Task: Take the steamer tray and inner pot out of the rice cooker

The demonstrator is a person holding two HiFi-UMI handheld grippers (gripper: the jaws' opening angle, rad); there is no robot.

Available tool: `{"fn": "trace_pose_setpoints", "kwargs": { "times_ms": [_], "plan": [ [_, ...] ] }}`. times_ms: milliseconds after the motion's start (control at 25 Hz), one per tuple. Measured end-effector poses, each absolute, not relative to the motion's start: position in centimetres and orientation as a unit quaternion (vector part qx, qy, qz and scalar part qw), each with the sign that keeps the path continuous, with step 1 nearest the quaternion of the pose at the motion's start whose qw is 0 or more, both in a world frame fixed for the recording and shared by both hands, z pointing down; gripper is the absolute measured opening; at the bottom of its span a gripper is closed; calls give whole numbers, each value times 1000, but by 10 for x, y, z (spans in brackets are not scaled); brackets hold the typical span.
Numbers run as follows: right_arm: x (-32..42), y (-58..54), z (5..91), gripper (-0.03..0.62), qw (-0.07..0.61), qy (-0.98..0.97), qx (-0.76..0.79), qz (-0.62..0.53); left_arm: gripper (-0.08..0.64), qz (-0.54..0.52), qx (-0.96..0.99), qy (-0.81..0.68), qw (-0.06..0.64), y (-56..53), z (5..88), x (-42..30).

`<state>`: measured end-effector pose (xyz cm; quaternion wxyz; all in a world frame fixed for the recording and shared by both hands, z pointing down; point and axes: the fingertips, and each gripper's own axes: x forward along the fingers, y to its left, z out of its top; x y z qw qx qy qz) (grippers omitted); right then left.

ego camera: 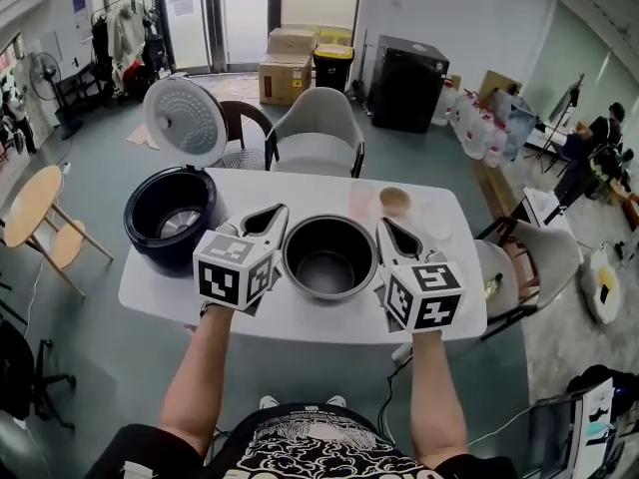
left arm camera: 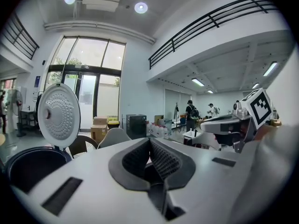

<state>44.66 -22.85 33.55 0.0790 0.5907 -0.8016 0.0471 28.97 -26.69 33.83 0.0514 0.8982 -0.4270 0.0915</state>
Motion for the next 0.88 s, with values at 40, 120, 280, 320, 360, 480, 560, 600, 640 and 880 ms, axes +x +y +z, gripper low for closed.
{"fn": "trace_pose_setpoints", "kwargs": {
  "times_ms": [40,120,280,320,360,480,560,600,640,880],
  "plan": [
    [447,-229,336,12,80,-800,593,46,14,93,897,-429,49,-267,339,288],
    [448,-229,338,12,80,-798,596,47,14,94,894,-436,49,-268,341,282],
    [446,-229,346,12,80,-796,598,50,13,94,889,-444,59,-268,351,270],
    [446,-229,347,12,80,-796,598,51,14,96,889,-444,60,-268,353,269],
    [445,-229,348,12,80,-797,597,51,13,97,889,-444,60,-268,355,268],
    [444,-230,348,12,78,-797,597,50,12,100,890,-442,55,-269,356,269],
    [445,-229,347,12,76,-796,598,49,12,103,889,-442,52,-269,356,269],
    [446,-229,347,12,76,-796,599,49,13,103,889,-443,53,-269,357,268],
    [446,-229,346,12,77,-796,599,49,13,101,888,-444,55,-270,356,267],
    [441,-228,347,12,80,-796,598,44,12,100,886,-449,62,-270,359,260]
  ]
}}
